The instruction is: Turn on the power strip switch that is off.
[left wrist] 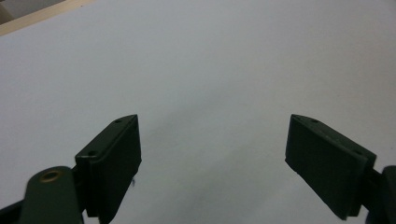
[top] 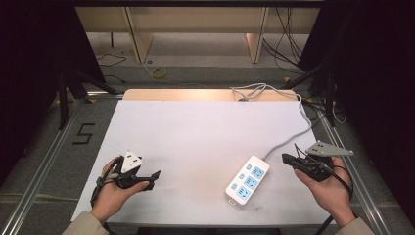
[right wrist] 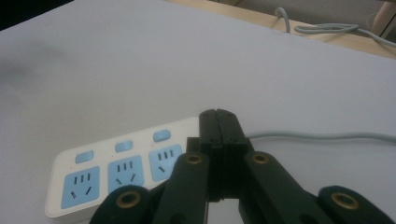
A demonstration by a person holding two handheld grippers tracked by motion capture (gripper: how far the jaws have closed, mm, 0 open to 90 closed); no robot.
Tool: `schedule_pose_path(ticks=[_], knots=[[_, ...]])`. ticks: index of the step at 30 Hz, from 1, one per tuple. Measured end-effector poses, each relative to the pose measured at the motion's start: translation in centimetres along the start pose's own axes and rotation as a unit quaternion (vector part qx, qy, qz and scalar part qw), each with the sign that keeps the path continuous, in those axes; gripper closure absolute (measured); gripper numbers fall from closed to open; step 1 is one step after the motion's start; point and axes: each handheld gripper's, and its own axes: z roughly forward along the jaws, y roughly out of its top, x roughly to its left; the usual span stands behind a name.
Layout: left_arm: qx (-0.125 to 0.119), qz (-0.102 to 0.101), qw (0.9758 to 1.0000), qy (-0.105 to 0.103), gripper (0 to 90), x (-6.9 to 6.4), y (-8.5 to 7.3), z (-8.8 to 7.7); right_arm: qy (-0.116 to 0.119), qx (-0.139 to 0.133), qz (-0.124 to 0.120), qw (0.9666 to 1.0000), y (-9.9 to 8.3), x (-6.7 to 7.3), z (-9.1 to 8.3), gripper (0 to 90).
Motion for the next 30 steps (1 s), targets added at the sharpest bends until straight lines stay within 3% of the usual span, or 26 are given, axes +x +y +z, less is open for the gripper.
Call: schedule_pose_path(ticks=[30], knots=[[0.000, -0.002, 1.0000, 0.000, 18.0, -0.1, 0.0, 0.1, 0.013, 0.029, -0.016, 0.9994, 1.8, 0.8, 1.2, 90.0]])
